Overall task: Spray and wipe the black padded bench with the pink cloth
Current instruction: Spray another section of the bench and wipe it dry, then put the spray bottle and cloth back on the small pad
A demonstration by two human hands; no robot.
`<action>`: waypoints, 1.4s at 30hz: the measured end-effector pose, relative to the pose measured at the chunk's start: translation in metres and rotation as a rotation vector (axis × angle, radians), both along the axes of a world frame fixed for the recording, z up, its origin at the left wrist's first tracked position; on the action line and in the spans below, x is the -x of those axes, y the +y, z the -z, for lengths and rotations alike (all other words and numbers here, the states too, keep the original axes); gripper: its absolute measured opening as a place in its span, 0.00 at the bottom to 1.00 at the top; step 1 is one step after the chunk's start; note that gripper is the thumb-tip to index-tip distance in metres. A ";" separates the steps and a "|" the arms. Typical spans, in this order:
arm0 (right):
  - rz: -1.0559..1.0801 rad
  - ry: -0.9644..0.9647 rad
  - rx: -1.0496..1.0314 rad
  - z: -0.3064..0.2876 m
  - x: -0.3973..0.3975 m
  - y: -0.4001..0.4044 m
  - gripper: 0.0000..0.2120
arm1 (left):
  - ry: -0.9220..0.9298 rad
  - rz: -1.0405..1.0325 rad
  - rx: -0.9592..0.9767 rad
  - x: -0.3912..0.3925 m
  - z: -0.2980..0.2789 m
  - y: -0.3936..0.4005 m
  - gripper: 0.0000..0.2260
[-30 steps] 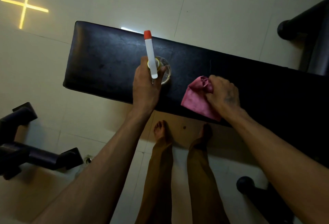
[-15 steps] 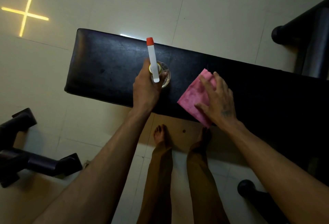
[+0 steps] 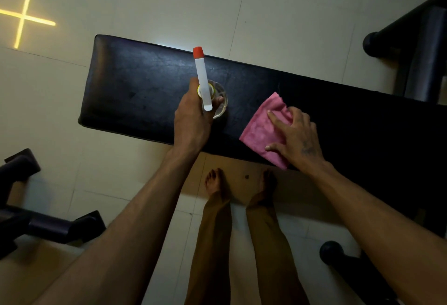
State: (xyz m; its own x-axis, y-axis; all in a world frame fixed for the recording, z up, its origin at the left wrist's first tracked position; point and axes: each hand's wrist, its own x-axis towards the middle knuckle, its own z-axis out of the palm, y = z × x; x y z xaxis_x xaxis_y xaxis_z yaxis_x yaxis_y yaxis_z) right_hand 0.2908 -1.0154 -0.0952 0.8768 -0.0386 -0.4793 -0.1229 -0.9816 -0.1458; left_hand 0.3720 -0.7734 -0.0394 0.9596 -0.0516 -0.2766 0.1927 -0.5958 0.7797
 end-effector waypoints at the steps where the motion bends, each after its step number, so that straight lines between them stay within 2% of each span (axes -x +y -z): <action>1: 0.021 -0.006 -0.028 0.000 0.001 0.002 0.46 | -0.003 -0.002 0.003 0.001 0.000 -0.001 0.19; 5: 0.187 0.006 -0.176 0.000 0.001 0.004 0.42 | -0.017 0.013 0.012 0.005 -0.002 -0.001 0.16; 9: 0.205 0.004 -0.238 0.000 -0.006 -0.003 0.34 | -0.025 0.055 0.023 0.012 -0.006 -0.001 0.14; 16: 0.162 0.071 -0.316 -0.017 -0.007 -0.008 0.29 | -0.072 0.050 0.008 0.046 -0.015 0.003 0.13; 20: 0.190 0.091 -0.438 -0.045 -0.003 -0.010 0.22 | -0.102 0.013 0.028 0.074 -0.040 0.007 0.11; 25: 0.295 0.026 -0.587 -0.110 0.005 0.003 0.21 | -0.082 -0.092 -0.001 0.109 -0.106 0.012 0.09; 30: 0.237 -0.015 -0.702 -0.189 0.010 0.046 0.23 | -0.024 -0.343 -0.002 0.152 -0.191 0.028 0.18; 34: 0.079 -0.032 -0.799 -0.253 0.014 0.099 0.22 | -0.077 -0.643 0.071 0.201 -0.254 0.055 0.21; 38: -0.135 -0.011 -0.909 -0.307 0.016 0.173 0.21 | -0.098 -0.951 0.037 0.243 -0.302 0.091 0.23; 42: -0.333 -0.023 -0.937 -0.341 0.029 0.248 0.22 | -0.128 -1.183 0.084 0.280 -0.330 0.132 0.27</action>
State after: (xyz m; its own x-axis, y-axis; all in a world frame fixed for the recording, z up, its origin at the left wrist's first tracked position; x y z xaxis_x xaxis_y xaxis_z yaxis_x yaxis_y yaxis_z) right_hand 0.2617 -0.7670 0.2460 0.7836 0.5969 -0.1725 0.1509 -0.4521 -0.8791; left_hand 0.0921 -0.6412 0.2906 0.4444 0.8702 -0.2130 0.5058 -0.0474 0.8614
